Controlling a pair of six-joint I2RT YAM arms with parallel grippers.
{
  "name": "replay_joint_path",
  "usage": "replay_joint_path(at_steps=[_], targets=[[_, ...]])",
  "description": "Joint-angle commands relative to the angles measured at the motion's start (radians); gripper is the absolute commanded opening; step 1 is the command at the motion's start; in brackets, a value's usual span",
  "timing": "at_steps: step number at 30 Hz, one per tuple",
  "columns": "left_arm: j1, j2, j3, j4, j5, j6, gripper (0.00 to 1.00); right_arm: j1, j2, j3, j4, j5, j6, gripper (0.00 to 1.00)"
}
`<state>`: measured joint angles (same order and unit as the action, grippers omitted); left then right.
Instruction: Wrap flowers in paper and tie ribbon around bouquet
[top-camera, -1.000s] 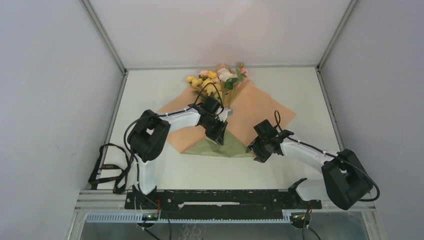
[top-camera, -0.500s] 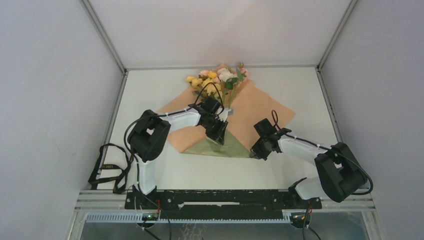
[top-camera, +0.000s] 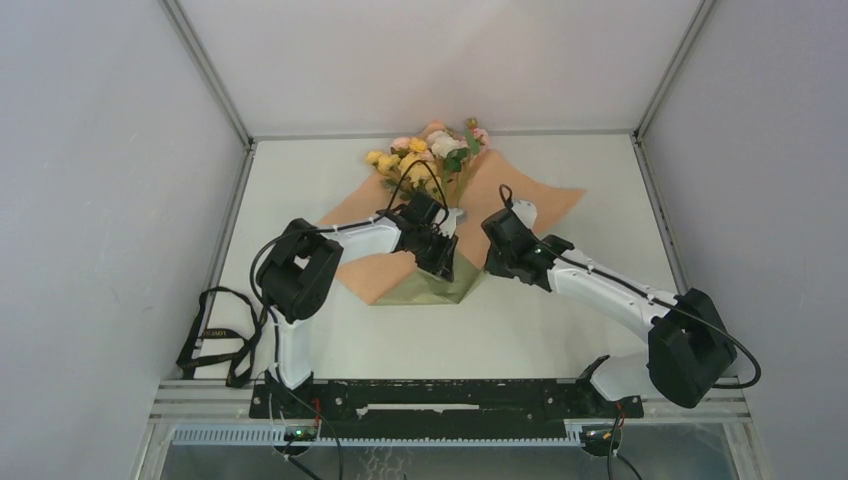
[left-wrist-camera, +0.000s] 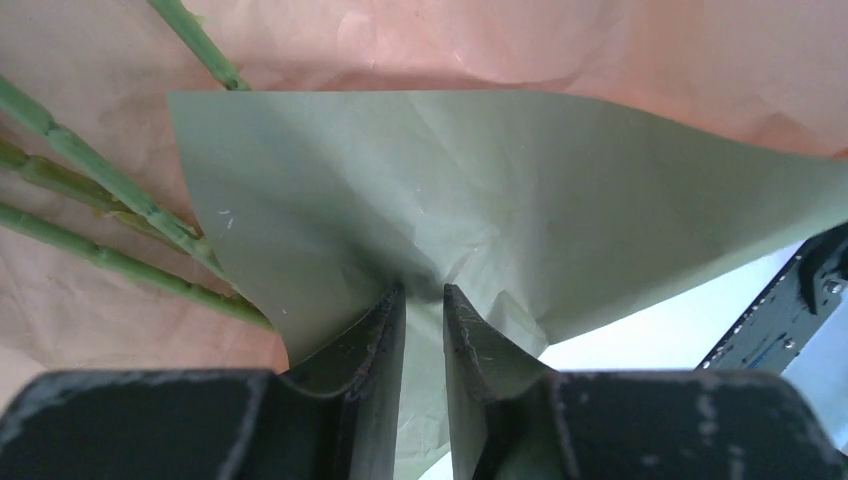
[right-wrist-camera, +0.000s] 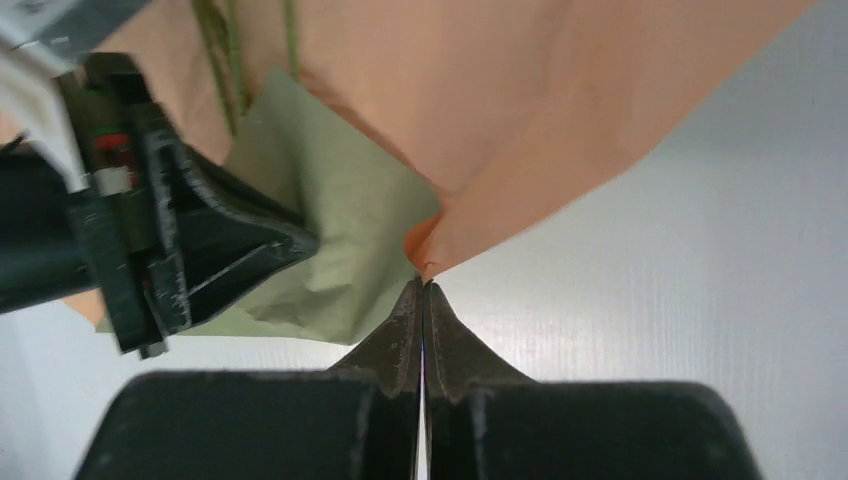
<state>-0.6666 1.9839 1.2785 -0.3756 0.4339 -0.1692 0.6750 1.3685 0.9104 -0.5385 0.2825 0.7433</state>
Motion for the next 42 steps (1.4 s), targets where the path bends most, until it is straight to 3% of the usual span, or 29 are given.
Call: replay_joint_path(at_steps=[1,3,6,8,12,18,22,26,30,33,38,42], targets=[[0.013,0.062,0.005,0.01,-0.028,-0.025,0.26,0.043,-0.034,0.023,0.053,0.095,-0.149,0.02],[0.017,0.068,0.005,0.017,-0.029,-0.035,0.26,0.039,-0.023,0.015,-0.001,0.098,-0.066,0.18],[0.018,0.074,-0.002,0.021,-0.019,-0.042,0.26,0.024,-0.048,-0.024,-0.079,0.075,0.099,0.5],[0.016,0.081,-0.004,0.028,-0.011,-0.045,0.26,0.022,-0.098,-0.081,-0.054,0.019,0.23,0.63],[0.017,0.085,-0.005,0.03,-0.009,-0.047,0.26,0.028,-0.132,-0.234,0.133,-0.113,0.402,0.77],[0.017,0.072,-0.014,0.04,0.005,-0.05,0.26,0.006,-0.011,-0.25,0.211,-0.188,0.462,0.79],[0.017,0.065,-0.016,0.042,0.008,-0.05,0.26,-0.009,0.053,-0.249,0.235,-0.224,0.538,0.75],[0.017,0.056,-0.019,0.043,0.003,-0.047,0.26,-0.036,0.099,-0.236,0.177,-0.172,0.548,0.64],[0.017,0.053,-0.018,0.042,-0.003,-0.045,0.26,-0.064,0.084,-0.234,0.132,-0.095,0.505,0.47],[0.022,0.045,-0.016,0.038,-0.014,-0.037,0.26,-0.074,0.079,-0.234,0.146,-0.072,0.465,0.27],[0.042,0.016,0.005,0.018,-0.031,0.002,0.26,-0.074,0.094,-0.209,0.185,-0.023,0.286,0.04],[0.063,0.011,0.037,0.0,-0.024,0.029,0.27,-0.008,0.151,-0.085,0.056,0.12,0.113,0.0]])
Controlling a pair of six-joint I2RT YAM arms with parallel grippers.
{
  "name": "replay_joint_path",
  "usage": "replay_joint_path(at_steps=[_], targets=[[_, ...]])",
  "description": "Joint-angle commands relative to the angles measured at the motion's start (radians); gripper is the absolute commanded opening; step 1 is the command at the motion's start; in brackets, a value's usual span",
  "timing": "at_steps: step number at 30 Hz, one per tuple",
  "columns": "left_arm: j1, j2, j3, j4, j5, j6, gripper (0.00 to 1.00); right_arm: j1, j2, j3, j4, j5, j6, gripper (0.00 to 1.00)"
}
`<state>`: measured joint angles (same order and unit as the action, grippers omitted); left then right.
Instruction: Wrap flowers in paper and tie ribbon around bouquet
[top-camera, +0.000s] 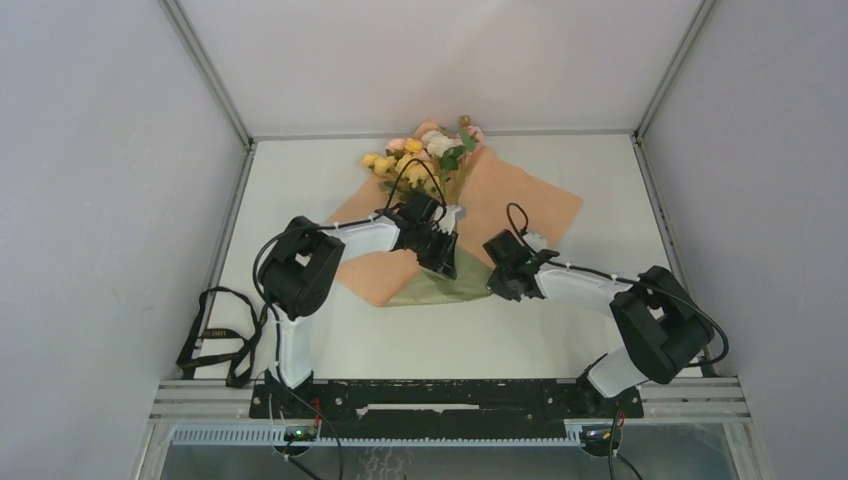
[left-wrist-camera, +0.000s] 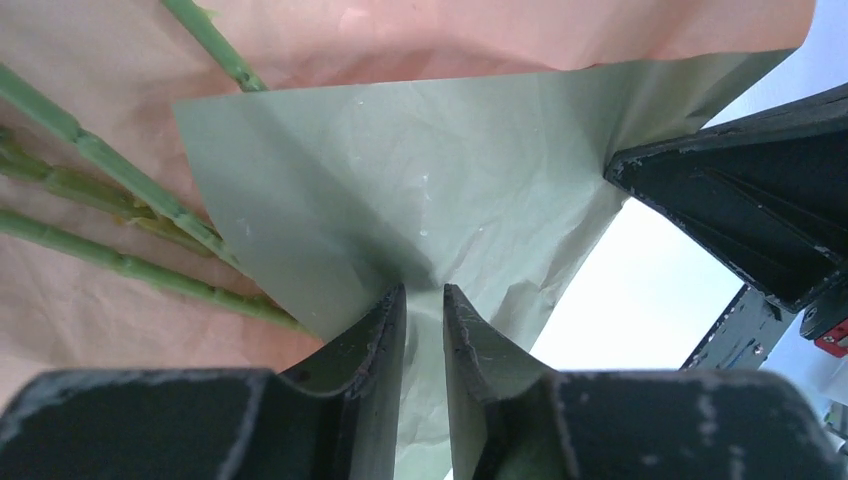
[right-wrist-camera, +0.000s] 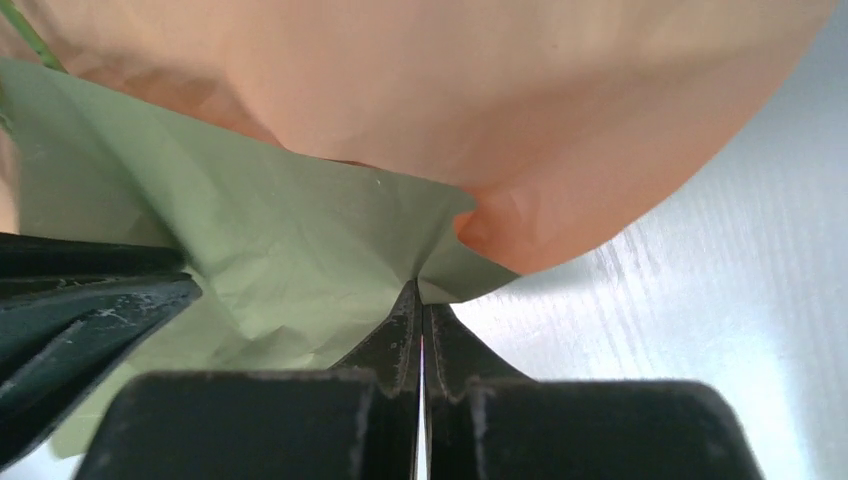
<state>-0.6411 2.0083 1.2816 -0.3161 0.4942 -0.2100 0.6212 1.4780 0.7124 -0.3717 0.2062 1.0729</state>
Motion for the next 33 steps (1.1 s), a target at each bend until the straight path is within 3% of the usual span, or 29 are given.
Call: replay_joint_path(at_steps=[1,4,13,18,25,33], targets=[[0.043,-0.008,0.039,-0.06,-0.084,0.074,0.27,0.067,0.053,0.148,-0.153,0.249,-0.25,0.0],[0.065,0.033,0.069,-0.068,-0.092,0.08,0.27,0.135,0.073,0.235,-0.237,0.397,-0.36,0.0],[0.097,0.107,0.1,-0.1,-0.039,0.067,0.27,0.317,0.173,0.386,-0.327,0.633,-0.631,0.0],[0.097,0.11,0.103,-0.101,-0.042,0.074,0.27,0.465,0.26,0.444,-0.248,0.753,-0.907,0.0],[0.118,0.078,0.11,-0.107,0.003,0.1,0.3,0.638,0.423,0.458,-0.031,0.731,-1.274,0.0],[0.257,-0.065,0.147,-0.196,0.093,0.189,0.47,0.646,0.488,0.475,-0.037,0.673,-1.258,0.0]])
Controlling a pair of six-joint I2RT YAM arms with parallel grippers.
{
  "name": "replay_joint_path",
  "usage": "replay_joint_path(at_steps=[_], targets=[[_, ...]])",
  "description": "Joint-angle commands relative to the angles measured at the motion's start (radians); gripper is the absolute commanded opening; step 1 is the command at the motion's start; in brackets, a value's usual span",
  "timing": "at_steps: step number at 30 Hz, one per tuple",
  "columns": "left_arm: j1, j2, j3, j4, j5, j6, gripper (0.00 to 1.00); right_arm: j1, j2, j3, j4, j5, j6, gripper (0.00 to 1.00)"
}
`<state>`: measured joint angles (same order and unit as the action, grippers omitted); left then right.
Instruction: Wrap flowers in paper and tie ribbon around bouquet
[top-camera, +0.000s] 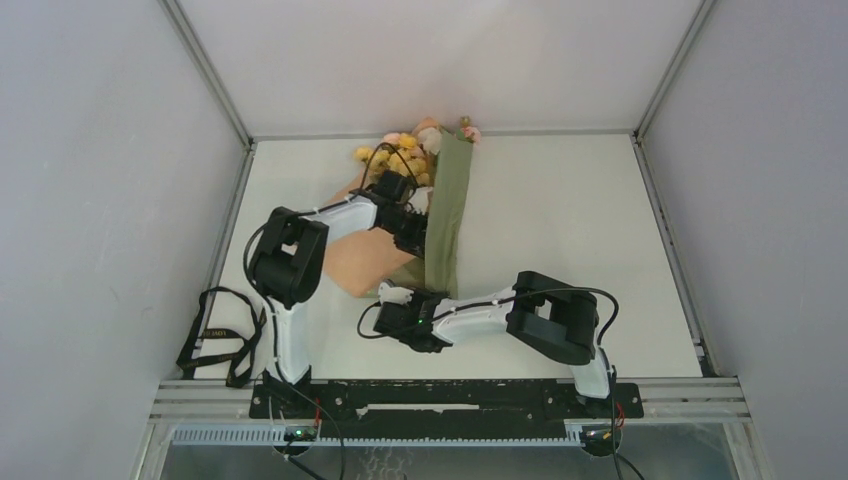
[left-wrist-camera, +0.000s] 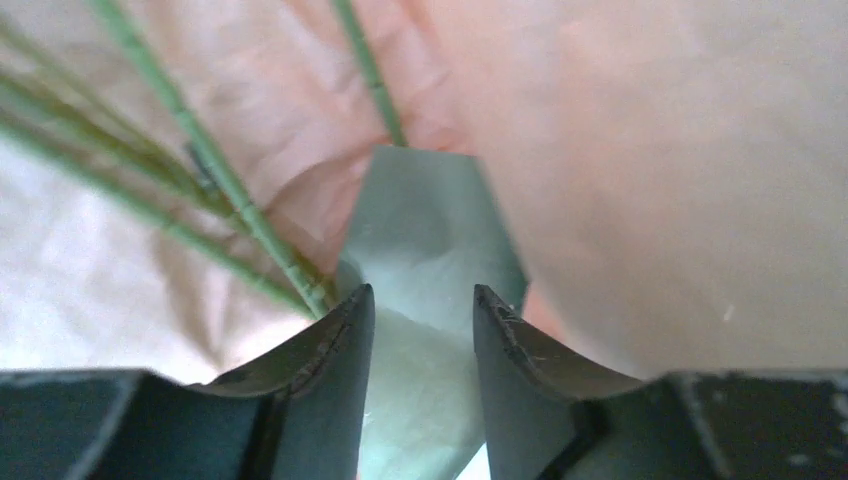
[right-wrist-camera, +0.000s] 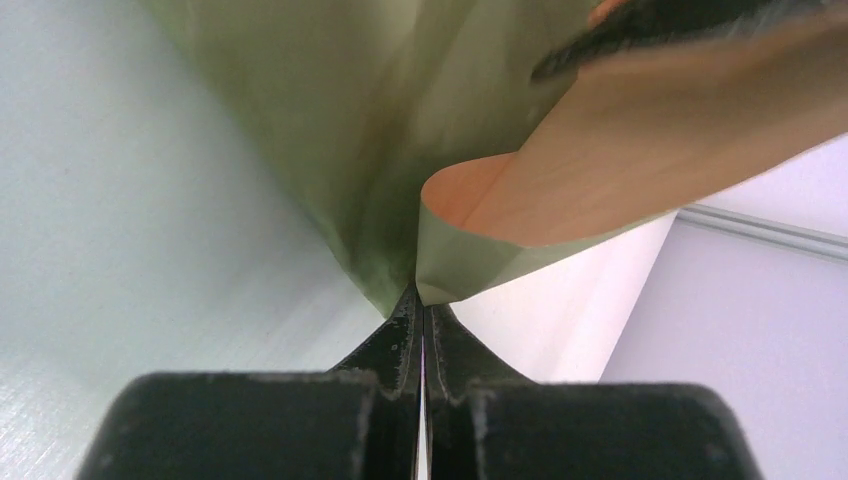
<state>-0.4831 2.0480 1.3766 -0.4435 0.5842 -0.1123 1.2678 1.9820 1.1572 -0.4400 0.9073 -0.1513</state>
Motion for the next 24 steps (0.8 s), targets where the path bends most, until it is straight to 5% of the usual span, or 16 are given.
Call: replay_joint_path(at_steps=[1,8,13,19,24], targets=[[0.126,-0.124,0.06,-0.081,0.009,0.096,0.49,0.001,-0.012,0.031,0.034,-0.027,-0.038,0.0],[0.278,-0.268,0.051,-0.087,0.126,0.045,0.73,0.004,0.0,0.031,0.056,-0.016,-0.066,0.0],[0.281,-0.314,-0.032,0.008,0.366,-0.075,0.91,0.003,0.003,0.03,0.071,-0.008,-0.083,0.0],[0.282,-0.306,-0.129,0.196,0.396,-0.265,0.96,0.001,0.002,0.031,0.073,0.0,-0.082,0.0],[0.271,-0.225,-0.118,0.186,0.317,-0.291,0.94,0.001,-0.004,0.031,0.071,0.008,-0.08,0.0]])
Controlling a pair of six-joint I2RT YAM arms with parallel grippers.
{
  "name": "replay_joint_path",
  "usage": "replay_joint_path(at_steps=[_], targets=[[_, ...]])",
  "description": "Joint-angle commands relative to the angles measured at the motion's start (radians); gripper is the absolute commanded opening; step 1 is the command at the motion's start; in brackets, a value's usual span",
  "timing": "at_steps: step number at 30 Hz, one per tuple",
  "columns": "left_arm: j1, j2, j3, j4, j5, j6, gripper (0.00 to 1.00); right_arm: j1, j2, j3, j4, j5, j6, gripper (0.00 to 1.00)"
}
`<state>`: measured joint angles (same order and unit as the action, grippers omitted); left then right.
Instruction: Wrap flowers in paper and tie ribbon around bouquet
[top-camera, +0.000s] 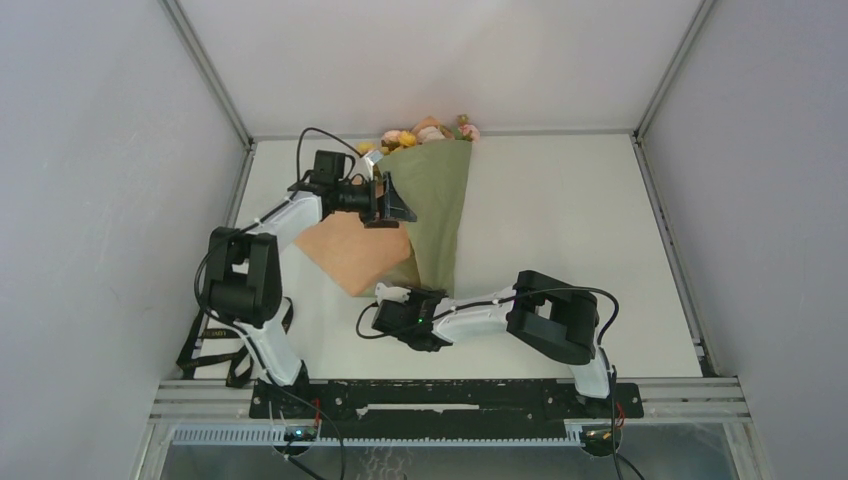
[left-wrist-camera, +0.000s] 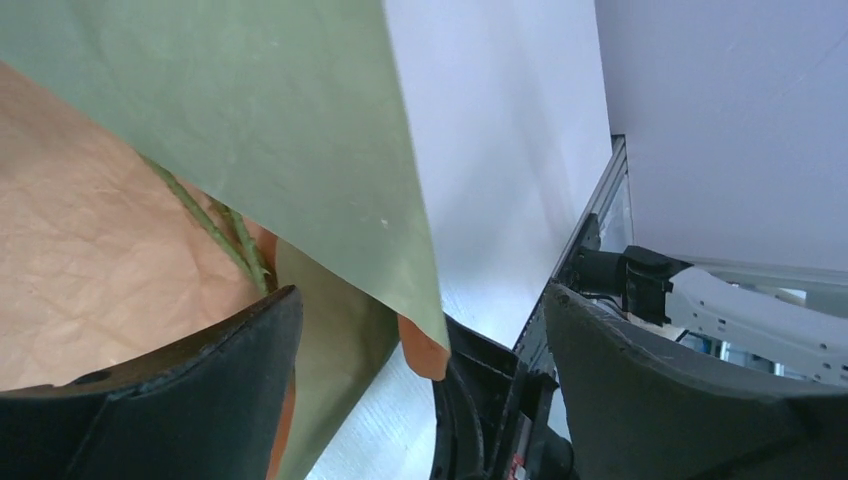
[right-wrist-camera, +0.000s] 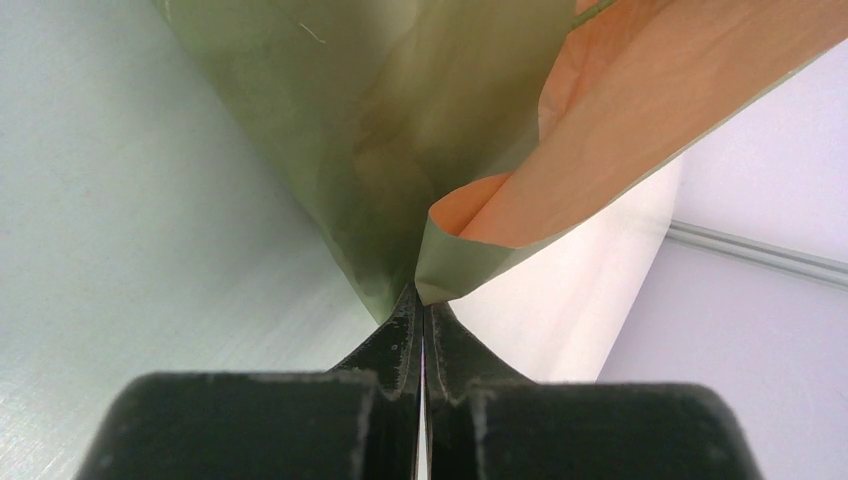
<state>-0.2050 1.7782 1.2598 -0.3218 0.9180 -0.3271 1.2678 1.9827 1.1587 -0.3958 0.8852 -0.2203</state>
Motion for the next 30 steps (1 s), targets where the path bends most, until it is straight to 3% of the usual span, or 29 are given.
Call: replay_joint_path(at_steps=[1,3,5,7,9,10,12,14,18,20,26,28,30], targets=[[-0.012,0.061,0.006,0.061,-0.019,-0.082,0.93,0.001,-0.005,0.029,0.026,0.029,-0.011,0.0],[-0.025,0.086,0.022,0.061,-0.012,-0.088,0.86,0.002,-0.005,0.029,0.029,0.029,-0.012,0.0],[-0.044,0.093,0.035,0.073,0.001,-0.09,0.69,0.001,-0.005,0.03,0.03,0.033,-0.019,0.0],[-0.059,0.093,0.043,0.098,0.028,-0.11,0.43,0.002,-0.008,0.029,0.03,0.033,-0.024,0.0],[-0.062,0.096,0.049,0.128,0.072,-0.14,0.06,0.001,-0.015,0.03,0.023,0.025,-0.024,0.0],[-0.061,0.098,0.052,0.133,0.083,-0.154,0.01,0.001,-0.02,0.029,0.019,0.019,-0.023,0.0],[-0.053,0.101,0.055,0.105,0.055,-0.129,0.0,0.001,-0.027,0.029,0.012,0.011,-0.02,0.0],[-0.038,0.118,0.07,0.034,-0.016,-0.072,0.0,0.003,-0.035,0.029,-0.001,0.008,-0.014,0.07],[0.006,0.196,0.112,-0.084,-0.173,0.017,0.0,0.014,-0.1,0.027,-0.1,-0.049,0.039,0.43],[0.018,0.237,0.113,-0.096,-0.219,0.031,0.0,0.025,-0.163,0.005,-0.137,-0.103,0.065,0.5],[0.022,0.299,0.1,-0.102,-0.245,0.044,0.0,0.012,-0.421,-0.047,-0.218,-0.296,0.15,0.56],[0.022,0.304,0.093,-0.107,-0.252,0.052,0.0,-0.025,-0.512,-0.049,-0.195,-0.413,0.168,0.56],[0.022,0.302,0.082,-0.106,-0.261,0.057,0.0,-0.115,-0.574,-0.06,-0.121,-0.623,0.197,0.55]])
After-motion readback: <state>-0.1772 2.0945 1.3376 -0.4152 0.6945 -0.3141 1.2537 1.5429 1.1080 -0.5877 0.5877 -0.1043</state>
